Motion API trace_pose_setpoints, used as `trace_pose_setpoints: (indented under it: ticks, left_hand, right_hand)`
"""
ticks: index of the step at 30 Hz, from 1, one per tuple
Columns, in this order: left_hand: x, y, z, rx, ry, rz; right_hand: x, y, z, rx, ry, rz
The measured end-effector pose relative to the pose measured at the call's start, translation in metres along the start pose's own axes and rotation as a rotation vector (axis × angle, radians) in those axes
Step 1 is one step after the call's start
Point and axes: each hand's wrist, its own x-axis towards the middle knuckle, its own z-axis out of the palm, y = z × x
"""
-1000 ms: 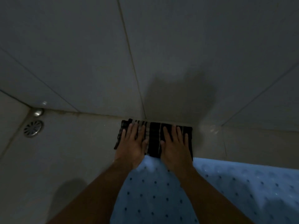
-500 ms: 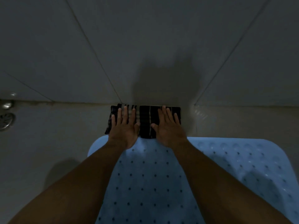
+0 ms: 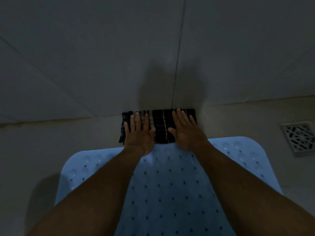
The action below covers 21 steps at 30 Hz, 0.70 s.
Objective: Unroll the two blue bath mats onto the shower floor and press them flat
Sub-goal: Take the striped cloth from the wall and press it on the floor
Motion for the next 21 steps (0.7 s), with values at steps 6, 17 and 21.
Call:
trace_pose_setpoints:
  ticks: [6, 17, 21]
  left_hand:
    - [0.003, 0.032, 0.003, -0.005, 0.008, -0.009]
    - [0.008, 0.052, 0.003, -0.030, -0.042, -0.041]
    - [0.007, 0.053, 0.001, -0.038, -0.062, -0.045]
  right_hand:
    - [-0.006, 0.031, -0.004, -0.017, 0.016, 0.010]
    - [-0.010, 0.047, -0.009, 0.051, 0.023, 0.034]
    - [-0.013, 0.038, -0.010, -0.020, 0.005, 0.102]
